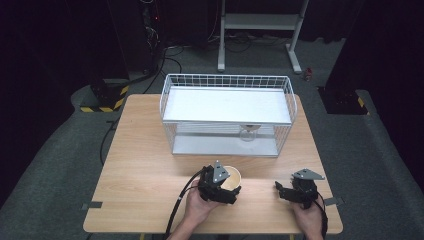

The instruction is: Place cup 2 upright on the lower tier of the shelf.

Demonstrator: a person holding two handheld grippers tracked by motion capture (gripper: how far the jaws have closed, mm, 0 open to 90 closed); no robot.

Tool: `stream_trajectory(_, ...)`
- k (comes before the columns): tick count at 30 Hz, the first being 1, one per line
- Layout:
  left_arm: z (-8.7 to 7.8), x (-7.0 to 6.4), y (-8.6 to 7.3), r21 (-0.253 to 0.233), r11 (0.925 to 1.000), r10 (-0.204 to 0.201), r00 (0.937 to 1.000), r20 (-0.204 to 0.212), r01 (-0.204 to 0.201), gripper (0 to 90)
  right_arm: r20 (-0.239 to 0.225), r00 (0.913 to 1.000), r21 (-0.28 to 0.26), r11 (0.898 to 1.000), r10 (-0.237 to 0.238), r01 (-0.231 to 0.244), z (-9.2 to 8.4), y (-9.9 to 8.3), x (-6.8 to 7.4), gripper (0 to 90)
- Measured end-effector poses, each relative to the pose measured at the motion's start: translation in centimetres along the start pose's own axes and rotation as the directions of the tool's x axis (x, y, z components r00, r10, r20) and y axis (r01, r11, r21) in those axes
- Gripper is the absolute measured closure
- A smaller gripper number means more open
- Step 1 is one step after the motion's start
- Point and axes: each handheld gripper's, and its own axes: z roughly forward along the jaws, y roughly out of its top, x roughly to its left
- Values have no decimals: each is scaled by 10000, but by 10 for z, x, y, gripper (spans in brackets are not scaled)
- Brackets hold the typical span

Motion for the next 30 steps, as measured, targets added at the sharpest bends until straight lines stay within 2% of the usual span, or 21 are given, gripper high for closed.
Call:
stream_trajectory(12,-3,17,2,5,9990,-447,9985,-303,448,100,-1,10000,-5,10000,12,-12,0,0,0,218)
stream_trajectory(22,-2,33,2,-102,9951,-988,9931,-629,984,100,0,10000,-1,10000,-3,3,0,0,0,218)
stream_trajectory(26,-1,35,6,10,9970,-765,9933,-870,768,100,5,10000,-1,10000,-4,4,0,0,0,218)
stream_trajectory(30,-1,40,11,-103,9964,-851,9918,-956,845,100,5,10000,0,10000,-2,2,0,0,0,218)
